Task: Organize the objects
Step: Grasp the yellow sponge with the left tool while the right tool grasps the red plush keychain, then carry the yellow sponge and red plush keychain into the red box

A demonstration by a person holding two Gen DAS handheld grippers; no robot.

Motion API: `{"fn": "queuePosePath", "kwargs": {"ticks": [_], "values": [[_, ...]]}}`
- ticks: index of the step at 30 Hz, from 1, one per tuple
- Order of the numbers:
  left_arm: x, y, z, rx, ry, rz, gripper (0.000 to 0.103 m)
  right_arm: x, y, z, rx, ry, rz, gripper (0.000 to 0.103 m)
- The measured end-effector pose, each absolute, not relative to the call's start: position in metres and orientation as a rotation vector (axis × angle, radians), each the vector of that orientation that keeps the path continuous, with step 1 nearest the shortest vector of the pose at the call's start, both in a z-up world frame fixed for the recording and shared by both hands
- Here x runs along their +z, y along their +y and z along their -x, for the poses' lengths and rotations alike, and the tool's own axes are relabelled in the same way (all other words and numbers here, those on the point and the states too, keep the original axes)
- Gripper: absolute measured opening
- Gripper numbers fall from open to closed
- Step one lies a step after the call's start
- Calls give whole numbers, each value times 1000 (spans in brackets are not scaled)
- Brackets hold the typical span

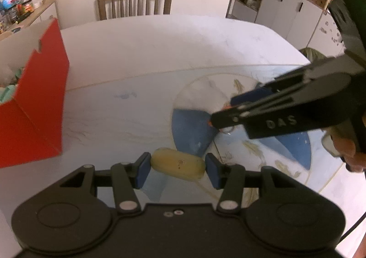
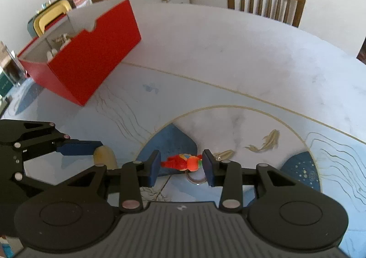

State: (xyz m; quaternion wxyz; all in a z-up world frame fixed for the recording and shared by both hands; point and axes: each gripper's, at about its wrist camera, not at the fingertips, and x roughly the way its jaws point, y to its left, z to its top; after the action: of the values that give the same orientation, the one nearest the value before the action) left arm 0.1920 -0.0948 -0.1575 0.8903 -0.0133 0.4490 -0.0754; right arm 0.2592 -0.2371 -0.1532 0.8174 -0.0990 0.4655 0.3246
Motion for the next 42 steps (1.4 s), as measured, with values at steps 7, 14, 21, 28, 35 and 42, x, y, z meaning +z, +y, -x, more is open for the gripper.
{"fn": "queuePosePath", "kwargs": {"ticks": [7,14,21,28,35,42], "values": [[-134,-75,-188,-149,913,65,50,-129,-245,-244,678,958,173,38],[-110,-47,-184,-137,901,101,50,-101,-239,-225,686,929,160,38],[-86,-10,-186,-135,910,164,50,-77,-219,-212,688,906,162,38],[-64,24,-193,-120,910,160,50,-54,-190,-207,692,885,165,38],[-36,64,-198,-105,872,149,50,-28,-154,-209,708,843,164,38],[-10,113,-207,-55,841,145,50,-4,-110,-215,733,785,182,38]]}}
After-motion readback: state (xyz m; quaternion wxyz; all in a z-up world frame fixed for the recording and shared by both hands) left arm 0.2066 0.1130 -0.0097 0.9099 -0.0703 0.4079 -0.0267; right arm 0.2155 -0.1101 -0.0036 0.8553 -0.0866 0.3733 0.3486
